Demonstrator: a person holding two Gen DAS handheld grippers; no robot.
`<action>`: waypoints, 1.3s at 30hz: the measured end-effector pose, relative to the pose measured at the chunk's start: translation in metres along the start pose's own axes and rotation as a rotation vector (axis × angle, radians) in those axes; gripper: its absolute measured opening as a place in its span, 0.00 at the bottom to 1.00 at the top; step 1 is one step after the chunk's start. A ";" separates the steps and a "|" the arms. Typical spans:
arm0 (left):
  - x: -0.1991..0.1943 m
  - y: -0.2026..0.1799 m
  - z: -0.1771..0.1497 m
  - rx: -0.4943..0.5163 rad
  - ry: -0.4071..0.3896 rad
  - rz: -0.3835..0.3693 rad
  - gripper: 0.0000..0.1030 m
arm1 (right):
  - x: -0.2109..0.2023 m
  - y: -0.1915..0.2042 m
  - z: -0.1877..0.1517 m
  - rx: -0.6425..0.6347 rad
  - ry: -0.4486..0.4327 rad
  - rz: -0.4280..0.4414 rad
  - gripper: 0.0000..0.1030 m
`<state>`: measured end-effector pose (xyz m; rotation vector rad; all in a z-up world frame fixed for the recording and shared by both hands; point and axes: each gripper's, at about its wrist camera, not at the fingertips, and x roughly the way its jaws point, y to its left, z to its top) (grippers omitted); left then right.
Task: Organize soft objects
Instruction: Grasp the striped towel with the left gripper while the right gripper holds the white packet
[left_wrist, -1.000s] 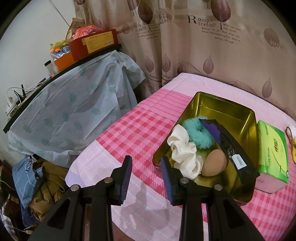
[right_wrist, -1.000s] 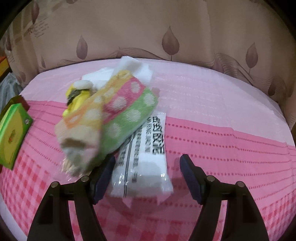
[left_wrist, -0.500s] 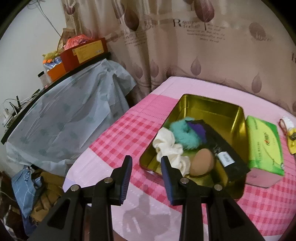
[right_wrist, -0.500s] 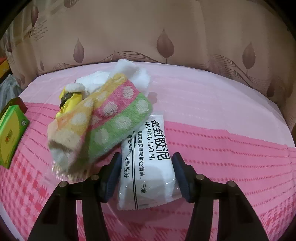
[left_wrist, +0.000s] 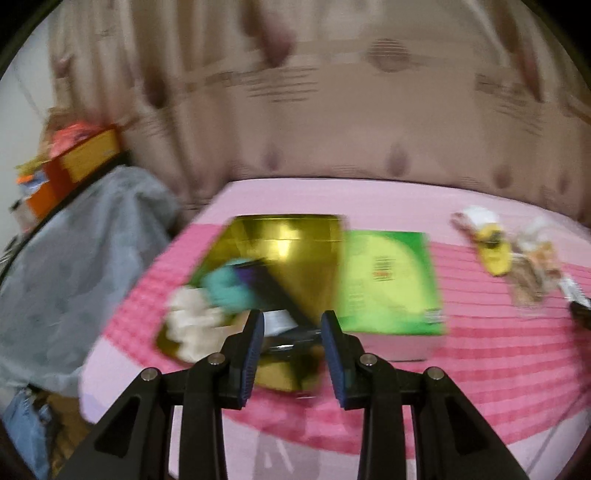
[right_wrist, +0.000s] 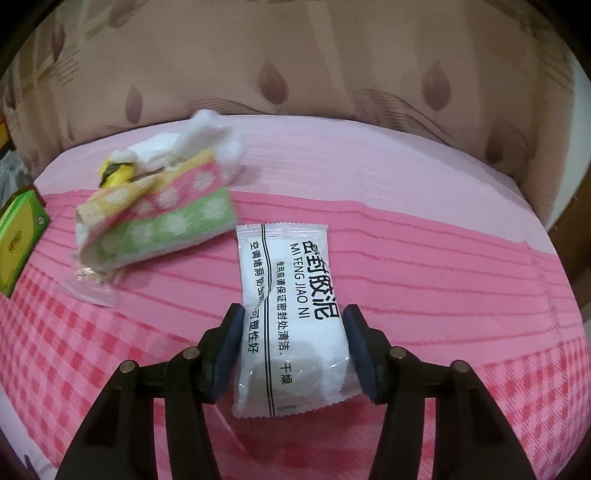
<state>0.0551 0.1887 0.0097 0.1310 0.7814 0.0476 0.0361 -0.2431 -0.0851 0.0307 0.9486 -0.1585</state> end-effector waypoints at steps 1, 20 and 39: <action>0.000 -0.011 0.003 0.015 0.002 -0.029 0.32 | -0.002 -0.006 -0.002 0.011 0.001 -0.005 0.50; 0.008 -0.238 0.042 0.319 0.041 -0.495 0.57 | -0.008 -0.075 -0.016 0.153 0.000 -0.075 0.51; 0.088 -0.308 0.037 0.307 0.167 -0.443 0.57 | -0.007 -0.085 -0.018 0.169 -0.003 -0.041 0.55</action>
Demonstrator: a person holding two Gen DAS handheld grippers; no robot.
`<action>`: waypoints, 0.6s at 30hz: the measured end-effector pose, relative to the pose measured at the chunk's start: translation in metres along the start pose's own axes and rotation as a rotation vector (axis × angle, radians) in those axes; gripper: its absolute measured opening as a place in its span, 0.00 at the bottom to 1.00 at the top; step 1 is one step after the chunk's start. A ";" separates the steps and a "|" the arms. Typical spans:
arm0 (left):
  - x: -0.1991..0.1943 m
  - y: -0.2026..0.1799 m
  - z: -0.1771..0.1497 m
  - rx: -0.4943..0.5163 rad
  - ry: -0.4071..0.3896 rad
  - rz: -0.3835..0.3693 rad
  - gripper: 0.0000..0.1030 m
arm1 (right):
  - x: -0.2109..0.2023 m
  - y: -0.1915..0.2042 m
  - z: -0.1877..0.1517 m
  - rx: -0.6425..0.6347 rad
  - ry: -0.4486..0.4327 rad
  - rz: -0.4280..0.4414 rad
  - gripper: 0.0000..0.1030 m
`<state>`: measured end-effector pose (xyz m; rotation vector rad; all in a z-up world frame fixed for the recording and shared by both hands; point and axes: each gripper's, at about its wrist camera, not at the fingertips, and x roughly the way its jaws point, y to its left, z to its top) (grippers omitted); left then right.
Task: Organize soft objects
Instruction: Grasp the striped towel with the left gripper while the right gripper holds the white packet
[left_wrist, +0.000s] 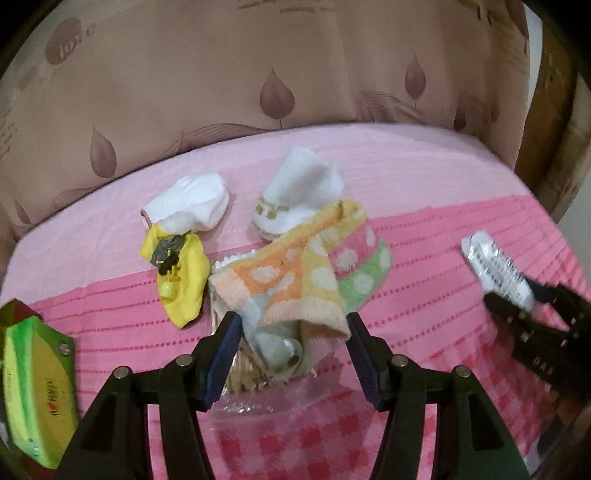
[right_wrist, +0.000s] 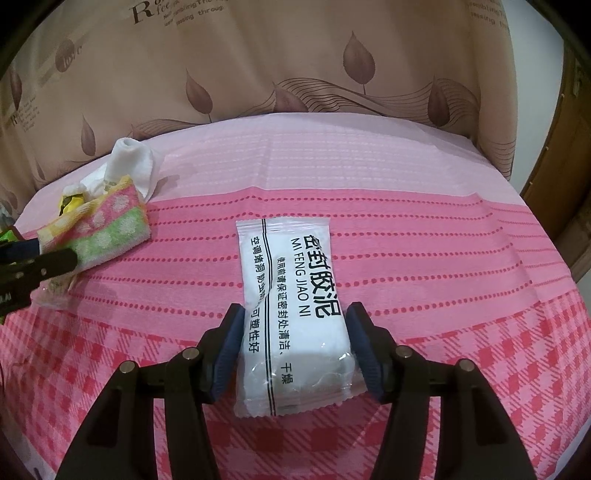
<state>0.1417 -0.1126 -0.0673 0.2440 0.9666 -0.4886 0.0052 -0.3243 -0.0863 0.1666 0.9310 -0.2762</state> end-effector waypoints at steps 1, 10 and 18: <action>0.000 0.002 0.000 -0.014 -0.008 -0.009 0.50 | 0.000 0.000 0.000 0.000 0.000 0.001 0.55; -0.011 0.007 0.001 -0.042 -0.016 -0.046 0.14 | 0.001 0.002 0.000 -0.006 0.004 0.012 0.59; -0.046 0.012 -0.004 -0.036 -0.059 -0.055 0.13 | 0.001 0.001 0.001 -0.008 0.004 0.009 0.59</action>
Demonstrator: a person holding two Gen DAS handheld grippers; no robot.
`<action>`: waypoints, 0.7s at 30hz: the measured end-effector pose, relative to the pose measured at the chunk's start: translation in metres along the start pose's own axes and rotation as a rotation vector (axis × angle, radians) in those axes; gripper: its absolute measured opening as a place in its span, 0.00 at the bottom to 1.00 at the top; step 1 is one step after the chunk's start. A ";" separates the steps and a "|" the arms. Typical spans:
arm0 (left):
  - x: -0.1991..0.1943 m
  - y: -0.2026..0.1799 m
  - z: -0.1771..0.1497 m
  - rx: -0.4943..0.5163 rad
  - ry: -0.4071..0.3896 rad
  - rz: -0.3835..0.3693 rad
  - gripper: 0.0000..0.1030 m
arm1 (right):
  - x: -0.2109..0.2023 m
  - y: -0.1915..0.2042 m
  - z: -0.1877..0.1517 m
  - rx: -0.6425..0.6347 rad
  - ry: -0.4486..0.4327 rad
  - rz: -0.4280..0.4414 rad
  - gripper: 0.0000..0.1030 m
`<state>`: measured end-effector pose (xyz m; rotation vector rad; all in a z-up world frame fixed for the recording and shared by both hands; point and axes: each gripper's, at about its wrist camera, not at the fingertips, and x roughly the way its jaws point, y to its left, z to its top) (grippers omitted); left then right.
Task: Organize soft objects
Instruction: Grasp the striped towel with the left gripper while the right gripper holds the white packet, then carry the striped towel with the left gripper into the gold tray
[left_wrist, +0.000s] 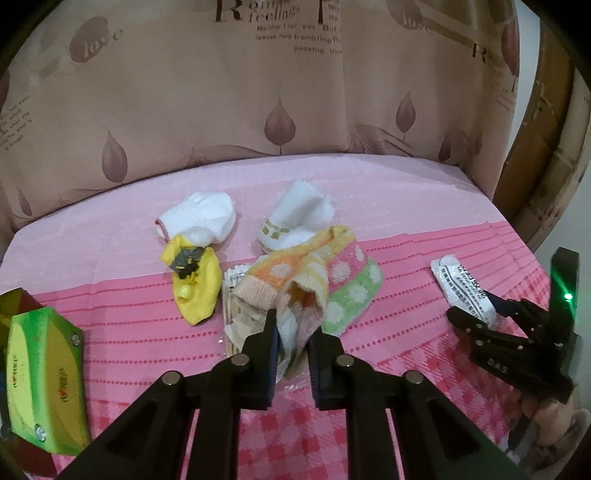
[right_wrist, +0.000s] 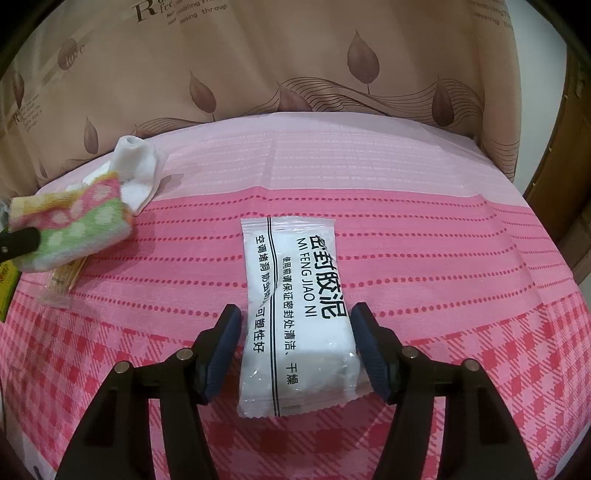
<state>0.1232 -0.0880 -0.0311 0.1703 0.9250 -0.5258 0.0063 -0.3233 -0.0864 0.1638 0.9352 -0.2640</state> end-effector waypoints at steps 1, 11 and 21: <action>-0.004 0.001 -0.001 -0.001 -0.005 0.000 0.13 | 0.000 0.000 0.000 -0.001 0.000 -0.001 0.59; -0.047 0.012 -0.007 -0.018 -0.042 0.013 0.13 | 0.000 -0.001 0.000 -0.003 0.001 -0.003 0.59; -0.094 0.061 -0.006 -0.092 -0.081 0.117 0.13 | 0.000 -0.001 0.000 -0.003 0.002 -0.003 0.59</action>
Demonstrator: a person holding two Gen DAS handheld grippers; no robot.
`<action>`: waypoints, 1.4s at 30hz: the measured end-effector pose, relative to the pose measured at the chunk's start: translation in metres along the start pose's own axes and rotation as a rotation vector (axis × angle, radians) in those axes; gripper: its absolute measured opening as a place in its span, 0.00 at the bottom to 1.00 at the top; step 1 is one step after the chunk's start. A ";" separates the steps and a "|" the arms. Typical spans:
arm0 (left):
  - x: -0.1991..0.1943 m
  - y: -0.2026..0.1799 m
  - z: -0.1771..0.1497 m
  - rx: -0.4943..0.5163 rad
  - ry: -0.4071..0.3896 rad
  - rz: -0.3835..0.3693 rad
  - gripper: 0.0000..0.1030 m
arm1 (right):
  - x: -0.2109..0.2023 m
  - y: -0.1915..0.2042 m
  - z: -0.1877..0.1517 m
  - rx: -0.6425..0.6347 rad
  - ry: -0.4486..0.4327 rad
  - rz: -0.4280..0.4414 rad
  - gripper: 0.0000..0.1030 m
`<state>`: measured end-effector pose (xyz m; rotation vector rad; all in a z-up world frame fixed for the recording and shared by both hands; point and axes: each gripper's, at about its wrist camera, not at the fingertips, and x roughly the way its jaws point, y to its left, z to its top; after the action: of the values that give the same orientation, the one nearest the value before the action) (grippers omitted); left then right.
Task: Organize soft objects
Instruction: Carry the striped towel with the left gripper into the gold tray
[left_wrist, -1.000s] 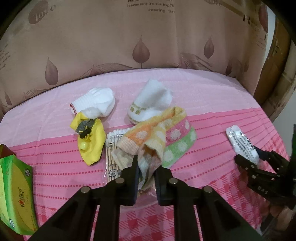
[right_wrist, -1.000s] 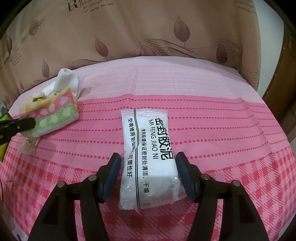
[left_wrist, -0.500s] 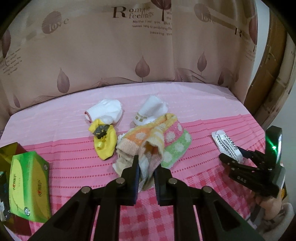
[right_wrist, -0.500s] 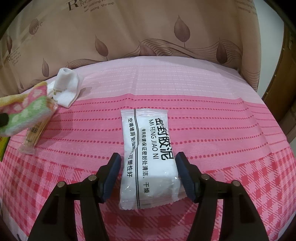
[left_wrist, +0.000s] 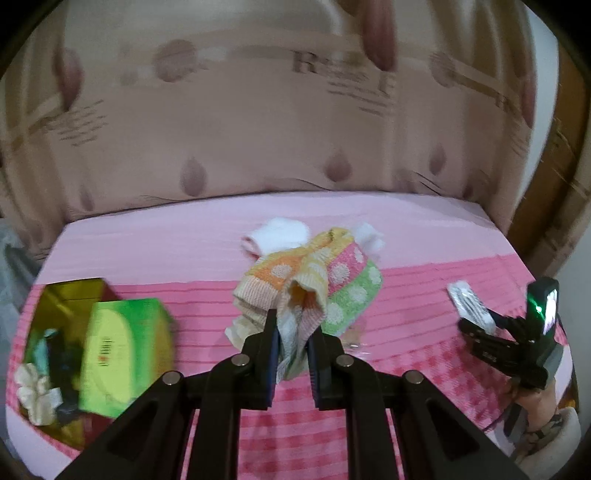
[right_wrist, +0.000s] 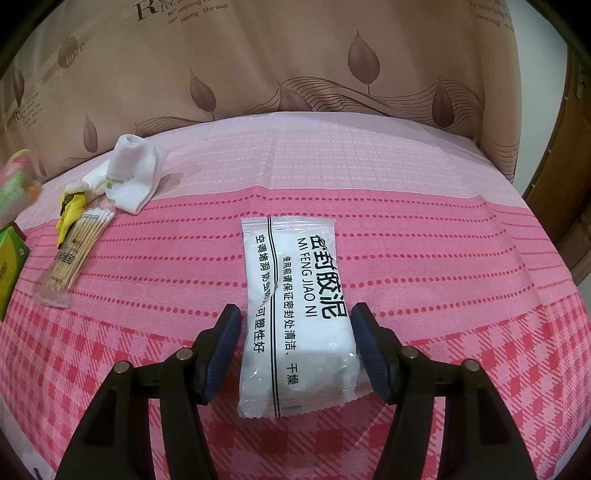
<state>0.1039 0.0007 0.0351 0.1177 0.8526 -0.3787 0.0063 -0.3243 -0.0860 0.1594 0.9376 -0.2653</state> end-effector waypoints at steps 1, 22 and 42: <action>-0.005 0.008 0.000 -0.008 -0.007 0.014 0.13 | 0.000 0.000 0.000 0.000 0.000 0.000 0.59; -0.055 0.208 -0.014 -0.236 -0.029 0.388 0.13 | 0.001 0.001 0.000 -0.005 0.001 -0.006 0.59; 0.016 0.286 -0.032 -0.362 0.115 0.456 0.13 | 0.001 0.001 -0.001 -0.010 0.001 -0.011 0.58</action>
<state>0.1970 0.2690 -0.0123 -0.0049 0.9651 0.2134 0.0067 -0.3231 -0.0871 0.1455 0.9409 -0.2707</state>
